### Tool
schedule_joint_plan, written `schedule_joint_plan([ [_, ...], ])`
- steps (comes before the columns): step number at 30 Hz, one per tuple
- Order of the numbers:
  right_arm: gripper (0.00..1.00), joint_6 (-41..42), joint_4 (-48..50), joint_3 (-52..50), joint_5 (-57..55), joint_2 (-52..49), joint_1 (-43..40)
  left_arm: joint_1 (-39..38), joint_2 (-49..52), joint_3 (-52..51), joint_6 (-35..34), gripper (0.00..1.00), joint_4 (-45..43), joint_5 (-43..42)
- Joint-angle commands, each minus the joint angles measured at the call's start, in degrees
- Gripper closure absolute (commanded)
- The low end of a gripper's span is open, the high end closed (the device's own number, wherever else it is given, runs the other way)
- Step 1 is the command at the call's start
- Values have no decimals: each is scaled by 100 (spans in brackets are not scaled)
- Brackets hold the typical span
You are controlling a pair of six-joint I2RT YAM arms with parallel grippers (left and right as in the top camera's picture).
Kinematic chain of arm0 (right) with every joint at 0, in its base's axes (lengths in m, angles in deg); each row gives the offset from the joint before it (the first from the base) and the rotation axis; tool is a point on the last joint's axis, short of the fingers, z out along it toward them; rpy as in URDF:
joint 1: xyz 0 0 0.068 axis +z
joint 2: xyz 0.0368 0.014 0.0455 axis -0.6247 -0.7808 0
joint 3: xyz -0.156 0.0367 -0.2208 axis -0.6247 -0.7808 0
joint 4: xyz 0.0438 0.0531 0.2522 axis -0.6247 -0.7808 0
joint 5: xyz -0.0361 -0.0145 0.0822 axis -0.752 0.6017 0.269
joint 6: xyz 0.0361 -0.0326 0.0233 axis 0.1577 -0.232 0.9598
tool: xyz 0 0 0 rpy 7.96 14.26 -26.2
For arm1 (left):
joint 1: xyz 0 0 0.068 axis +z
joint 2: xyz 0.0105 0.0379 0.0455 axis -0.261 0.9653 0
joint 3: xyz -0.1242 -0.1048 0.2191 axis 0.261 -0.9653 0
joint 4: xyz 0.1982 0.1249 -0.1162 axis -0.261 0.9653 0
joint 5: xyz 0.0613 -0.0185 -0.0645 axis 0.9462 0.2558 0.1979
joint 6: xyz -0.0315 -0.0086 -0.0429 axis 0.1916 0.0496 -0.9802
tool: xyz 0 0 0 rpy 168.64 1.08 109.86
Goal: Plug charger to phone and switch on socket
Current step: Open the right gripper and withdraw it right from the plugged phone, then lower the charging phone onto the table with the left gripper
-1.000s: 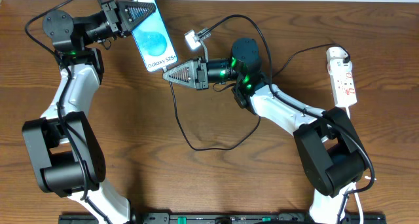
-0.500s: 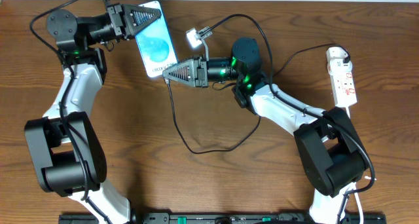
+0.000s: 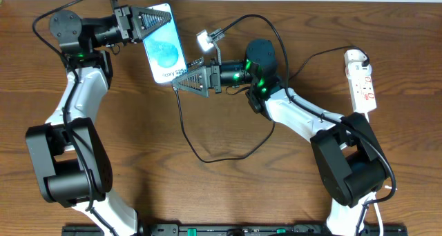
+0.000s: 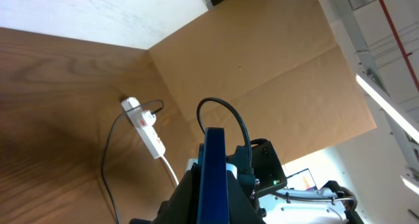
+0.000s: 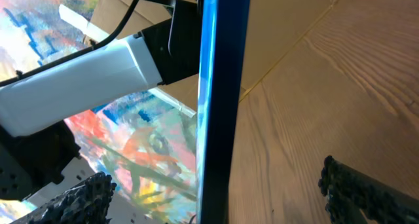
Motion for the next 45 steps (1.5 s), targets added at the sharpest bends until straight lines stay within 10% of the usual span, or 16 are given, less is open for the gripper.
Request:
schedule_joint_plan([
  [1, 1, -131, 15, 61, 170, -13, -122, 232, -28, 111, 76, 93, -46, -48],
  [12, 1, -933, -1349, 61, -192, -13, -424, 625, -28, 109, -118, 93, -46, -216],
  [34, 1, -3543, -6817, 63, -5493, 1683, -448, 625, -26, 96, 149, 92, 31, -201],
  [45, 1, -3711, -7300, 63, -5864, 2492, -448, 625, -22, -101, 1733, 93, 2337, 599],
])
